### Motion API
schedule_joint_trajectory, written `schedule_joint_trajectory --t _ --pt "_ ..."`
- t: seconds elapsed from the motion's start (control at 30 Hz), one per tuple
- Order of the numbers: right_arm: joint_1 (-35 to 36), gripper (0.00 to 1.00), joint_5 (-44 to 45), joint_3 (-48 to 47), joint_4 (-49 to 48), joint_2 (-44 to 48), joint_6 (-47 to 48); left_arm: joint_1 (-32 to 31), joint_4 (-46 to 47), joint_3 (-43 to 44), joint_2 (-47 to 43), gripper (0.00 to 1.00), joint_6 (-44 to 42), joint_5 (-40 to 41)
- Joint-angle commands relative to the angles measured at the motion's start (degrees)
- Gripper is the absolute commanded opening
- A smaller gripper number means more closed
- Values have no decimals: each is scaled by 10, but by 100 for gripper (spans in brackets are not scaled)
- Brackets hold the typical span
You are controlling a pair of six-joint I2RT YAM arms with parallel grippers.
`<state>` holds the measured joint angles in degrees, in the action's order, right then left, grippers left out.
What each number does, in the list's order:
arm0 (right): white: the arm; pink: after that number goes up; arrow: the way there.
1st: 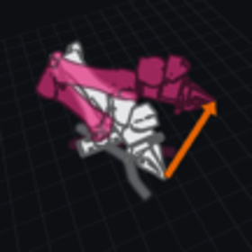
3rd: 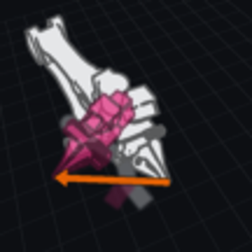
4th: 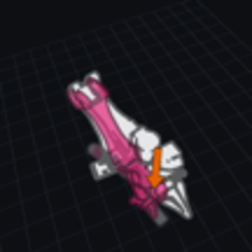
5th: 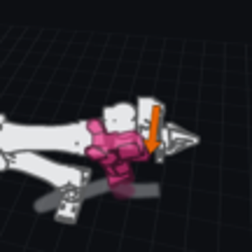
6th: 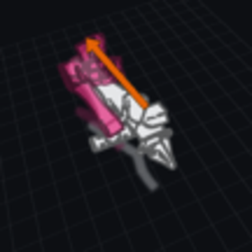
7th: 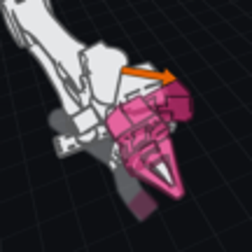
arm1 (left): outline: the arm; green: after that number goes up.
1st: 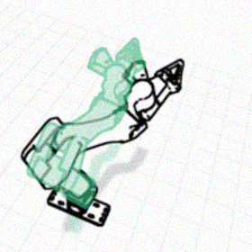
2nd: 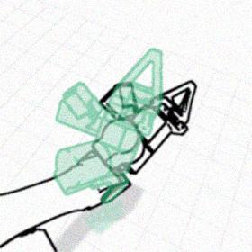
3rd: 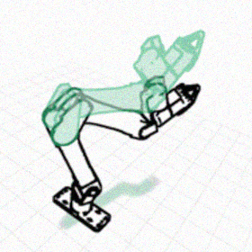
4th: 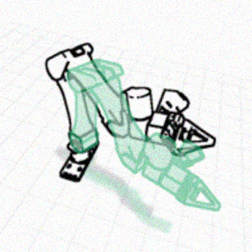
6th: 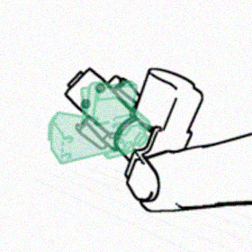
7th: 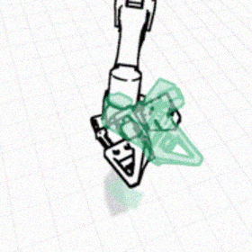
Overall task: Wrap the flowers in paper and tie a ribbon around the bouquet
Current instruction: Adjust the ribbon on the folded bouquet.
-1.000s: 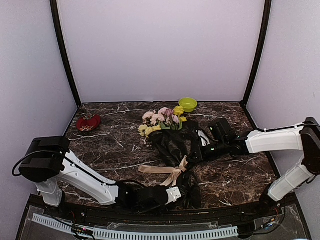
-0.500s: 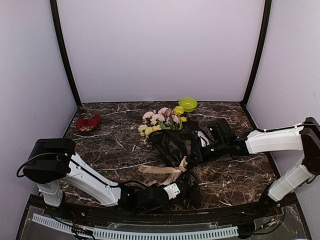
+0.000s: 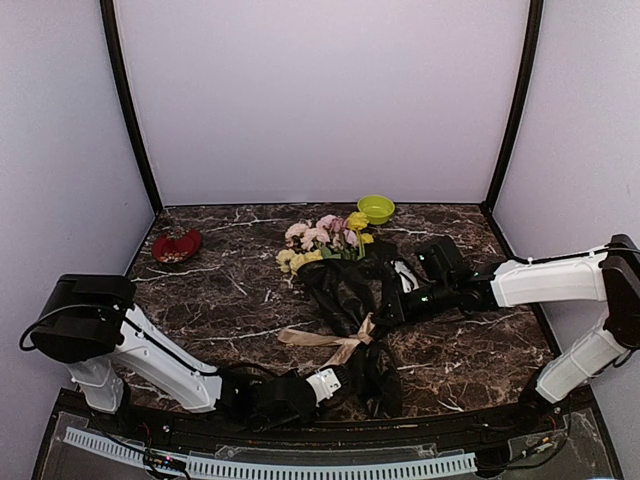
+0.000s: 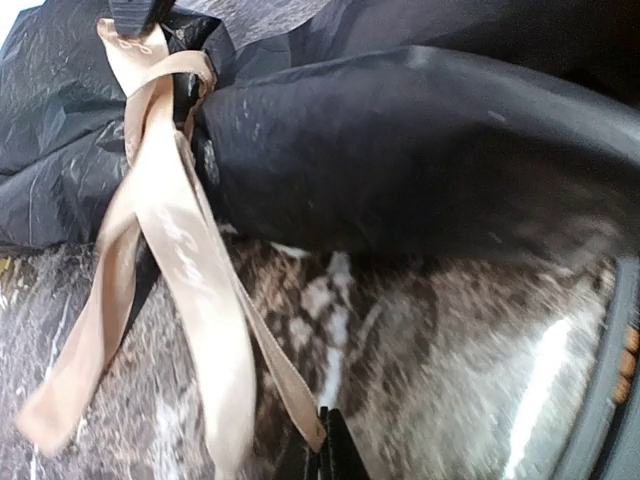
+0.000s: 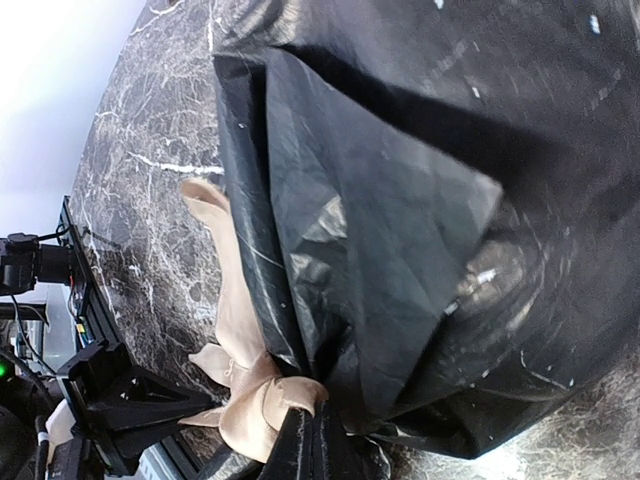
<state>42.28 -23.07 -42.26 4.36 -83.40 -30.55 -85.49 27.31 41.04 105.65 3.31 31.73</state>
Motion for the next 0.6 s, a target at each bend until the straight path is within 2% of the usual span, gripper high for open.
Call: schedule_joint_trajectory --t 0.0,0.2,0.57 --pt "6 0 2 -23 -10 -4 9 -13 -14 -31 -44 0 34 -44" --pt "6 0 0 -30 -4 -10 13 -27 -58 -30 -41 0 57 -92" --pt "6 0 25 -48 14 -24 29 -33 -72 -50 -44 0 84 -84"
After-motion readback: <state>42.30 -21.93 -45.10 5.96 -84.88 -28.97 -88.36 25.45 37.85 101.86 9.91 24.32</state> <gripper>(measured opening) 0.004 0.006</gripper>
